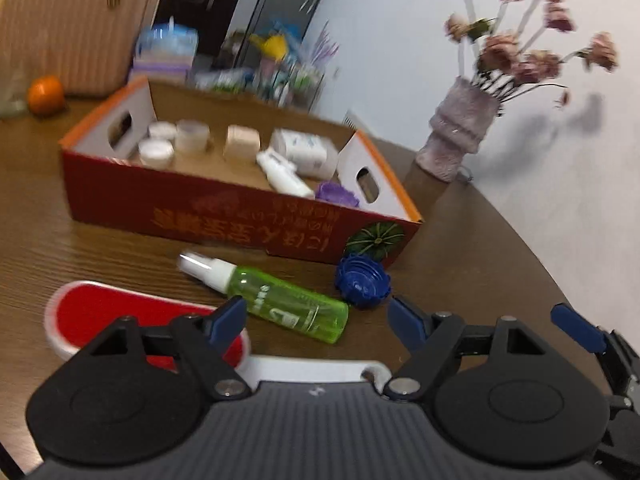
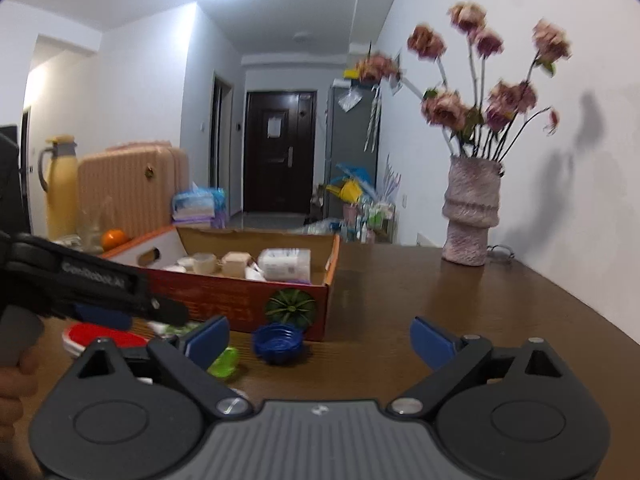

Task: Organize rigid objects
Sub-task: 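Grasp the green spray bottle with the left tool while the right tool grasps the blue bottle cap, then lift the green bottle and blue cap and carry both over the box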

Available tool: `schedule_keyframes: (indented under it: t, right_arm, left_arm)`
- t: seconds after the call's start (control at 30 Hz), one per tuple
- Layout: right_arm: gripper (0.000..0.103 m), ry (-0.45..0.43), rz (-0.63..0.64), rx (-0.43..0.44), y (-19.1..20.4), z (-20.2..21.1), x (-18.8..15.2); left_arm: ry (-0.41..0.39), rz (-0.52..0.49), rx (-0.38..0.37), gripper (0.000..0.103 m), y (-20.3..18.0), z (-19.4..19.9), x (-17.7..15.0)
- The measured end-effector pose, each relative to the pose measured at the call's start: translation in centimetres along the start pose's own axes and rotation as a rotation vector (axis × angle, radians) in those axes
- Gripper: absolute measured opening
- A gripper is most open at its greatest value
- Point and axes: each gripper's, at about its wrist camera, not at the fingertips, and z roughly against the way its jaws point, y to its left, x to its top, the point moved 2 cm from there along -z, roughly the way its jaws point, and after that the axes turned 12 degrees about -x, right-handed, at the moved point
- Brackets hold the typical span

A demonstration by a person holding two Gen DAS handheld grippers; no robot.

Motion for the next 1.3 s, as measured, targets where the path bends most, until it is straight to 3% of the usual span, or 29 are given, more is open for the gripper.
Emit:
schedule_keyframes:
  t: [0.07, 0.13, 0.27, 0.33, 0.4, 0.47, 0.63, 0.8, 1.0, 1.07, 1.3]
  right_arm:
    - [0.095, 0.031, 0.003, 0.028, -0.2, -2.1, 0.1]
    - [0.095, 0.052, 0.006, 0.058, -0.3, -3.8, 0.0]
    - [0.095, 0.102, 0.014, 0.115, 0.1, -6.8, -0.2]
    - [0.095, 0.132, 0.024, 0.14, 0.5, -8.0, -0.3]
    - [0.094, 0.152, 0.036, 0.153, 0.9, -8.8, -0.4]
    - [0.094, 0.166, 0.041, 0.165, 1.1, -9.5, -0.4]
    - [0.089, 0.188, 0.049, 0.187, 2.3, -11.0, -0.3]
    - [0.079, 0.221, 0.083, 0.198, 4.1, -12.2, -0.5]
    - [0.07, 0.242, 0.128, 0.177, 6.5, -13.7, -0.6]
    - [0.053, 0.257, 0.138, 0.164, 7.2, -14.1, -0.7]
    - [0.052, 0.255, 0.108, 0.133, 7.8, -13.7, -0.7]
  left_arm:
    - [0.019, 0.015, 0.033, 0.081, 0.4, -1.6, 0.4]
    - [0.049, 0.017, 0.063, 0.089, 0.6, -3.3, 0.8]
    - [0.091, -0.027, 0.145, 0.088, 1.4, -5.9, 1.2]
    - [0.084, 0.002, 0.165, 0.078, 2.2, -6.5, 1.3]
    - [0.065, -0.024, 0.204, 0.074, 2.1, -6.7, 1.4]
    - [0.052, -0.028, 0.198, 0.069, 2.1, -6.5, 1.3]
    - [0.037, 0.009, 0.154, 0.032, 2.9, -5.2, 0.9]
    - [0.003, 0.06, 0.099, 0.031, 3.2, -3.2, 0.9]
    - [-0.113, 0.055, -0.012, 0.03, 2.1, 1.9, 1.2]
    - [-0.161, 0.033, -0.034, 0.03, 1.7, 3.6, 1.4]
    - [-0.304, -0.065, 0.011, 0.03, 1.6, 9.6, 1.4]
